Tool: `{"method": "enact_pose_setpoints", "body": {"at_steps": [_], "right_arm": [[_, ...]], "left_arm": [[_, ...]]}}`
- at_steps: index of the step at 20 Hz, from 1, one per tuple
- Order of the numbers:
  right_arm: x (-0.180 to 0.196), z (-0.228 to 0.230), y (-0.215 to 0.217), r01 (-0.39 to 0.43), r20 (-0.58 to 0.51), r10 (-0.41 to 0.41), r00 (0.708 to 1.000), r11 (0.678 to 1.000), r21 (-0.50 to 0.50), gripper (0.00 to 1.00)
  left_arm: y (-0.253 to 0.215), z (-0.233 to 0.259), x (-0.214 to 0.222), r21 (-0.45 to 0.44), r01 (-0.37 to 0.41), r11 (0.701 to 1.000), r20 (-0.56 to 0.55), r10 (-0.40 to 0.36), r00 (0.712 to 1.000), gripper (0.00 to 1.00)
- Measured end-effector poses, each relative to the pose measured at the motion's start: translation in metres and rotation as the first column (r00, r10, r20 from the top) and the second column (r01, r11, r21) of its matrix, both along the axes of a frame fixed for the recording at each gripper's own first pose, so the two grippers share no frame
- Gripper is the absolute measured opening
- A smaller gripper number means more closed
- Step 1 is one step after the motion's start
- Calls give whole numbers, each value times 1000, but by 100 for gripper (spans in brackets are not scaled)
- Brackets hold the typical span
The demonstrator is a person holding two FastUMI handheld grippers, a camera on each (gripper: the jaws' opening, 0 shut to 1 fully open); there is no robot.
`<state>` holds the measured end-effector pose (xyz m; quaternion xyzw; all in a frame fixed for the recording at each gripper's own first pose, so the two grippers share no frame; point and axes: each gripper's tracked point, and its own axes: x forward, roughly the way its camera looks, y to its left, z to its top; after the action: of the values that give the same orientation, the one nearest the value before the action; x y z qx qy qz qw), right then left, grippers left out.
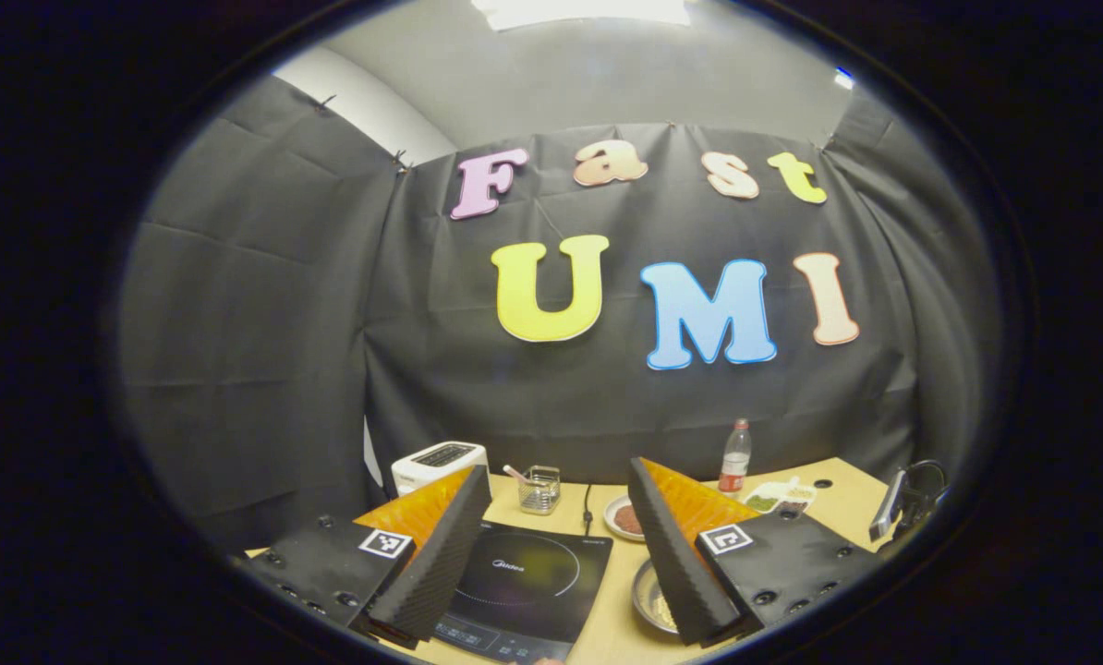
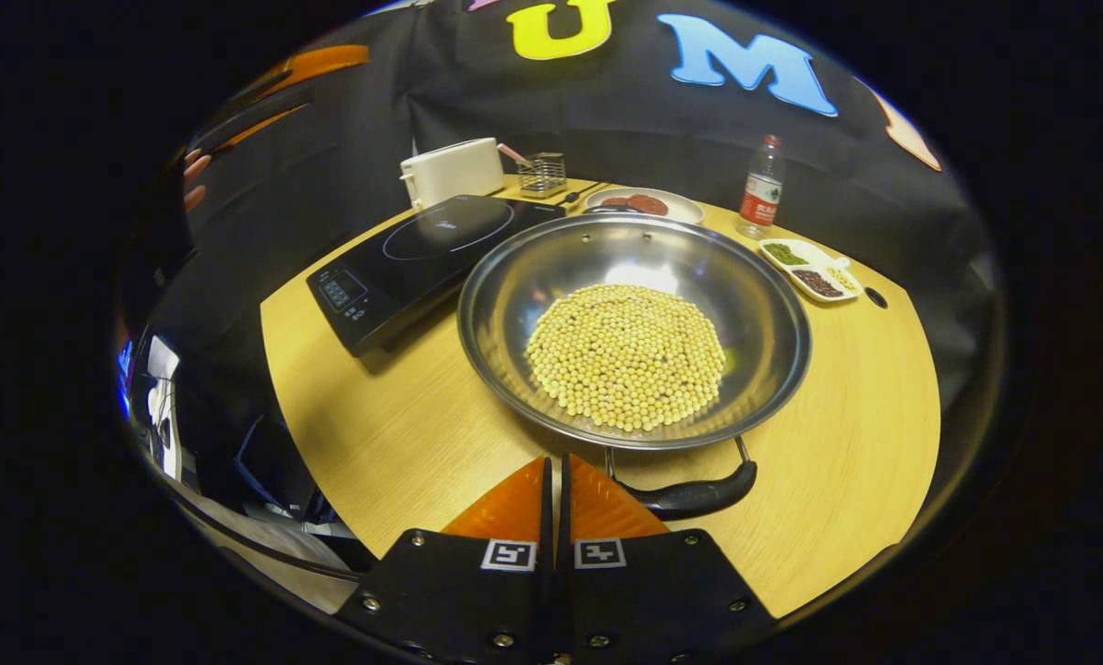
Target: First push the handle of the pot to place it horizontally, then grasp the pot with both hands and set it on the induction cooktop.
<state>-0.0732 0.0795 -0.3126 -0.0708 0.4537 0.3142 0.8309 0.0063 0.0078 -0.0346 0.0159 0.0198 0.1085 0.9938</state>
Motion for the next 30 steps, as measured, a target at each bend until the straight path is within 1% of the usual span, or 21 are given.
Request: {"method": "enact_pose_setpoints", "body": {"at_steps": [2, 5, 6, 8, 10, 12, 14, 16, 19, 24, 26, 27, 29, 30], "right_arm": [[3, 0, -6, 32, -4, -32, 999, 999, 4, 1], [9, -1, -20, 63, 10, -63, 998, 998, -8, 1], [12, -1, -25, 74, 22, -74, 997, 997, -20, 1], [16, -2, -35, 93, 36, -92, 995, 995, -37, 1], [17, -3, -43, 107, 43, -105, 994, 993, -45, 1], [19, -4, -56, 138, 47, -135, 990, 988, -64, 1], [22, -3, -60, 162, 43, -160, 986, 985, -55, 1], [28, -5, -68, 195, 46, -193, 980, 978, -68, 1], [41, -8, -77, 272, 44, -269, 962, 959, -81, 1], [63, -13, -95, 343, 52, -339, 939, 930, -129, 1], [69, -15, -100, 376, 48, -373, 927, 917, -135, 1], [72, -16, -103, 391, 49, -388, 920, 910, -140, 1], [77, -19, -108, 411, 56, -407, 912, 898, -159, 1], [80, -19, -110, 421, 60, -417, 907, 891, -167, 1]], "left_arm": [[-6, 2, -6, 3, 2, 1000, 4, -2, 1000, 94], [-12, 8, -16, 17, -1, 1000, 10, 1, 1000, 100], [-15, 9, -21, 21, -4, 1000, 12, 4, 1000, 94], [-19, 14, -29, 21, -11, 1000, 16, 10, 1000, 100], [-26, 23, -37, 22, -11, 1000, 35, 10, 999, 100], [-34, 28, -39, 32, 4, 999, 46, -6, 999, 100], [-38, 32, -33, 49, 21, 999, 51, -23, 998, 100], [-43, 29, -23, 35, 45, 998, 53, -46, 998, 100], [-41, 21, -6, 14, 71, 997, 38, -71, 997, 100], [-42, -1, 19, -3, 113, 994, -3, -113, 994, 100], [-43, -11, 30, -10, 132, 991, -22, -132, 991, 97], [-43, -16, 35, -12, 143, 990, -32, -143, 989, 100], [-44, -25, 46, -15, 161, 987, -51, -162, 986, 100], [-43, -31, 49, -17, 168, 986, -61, -168, 984, 94]]}}
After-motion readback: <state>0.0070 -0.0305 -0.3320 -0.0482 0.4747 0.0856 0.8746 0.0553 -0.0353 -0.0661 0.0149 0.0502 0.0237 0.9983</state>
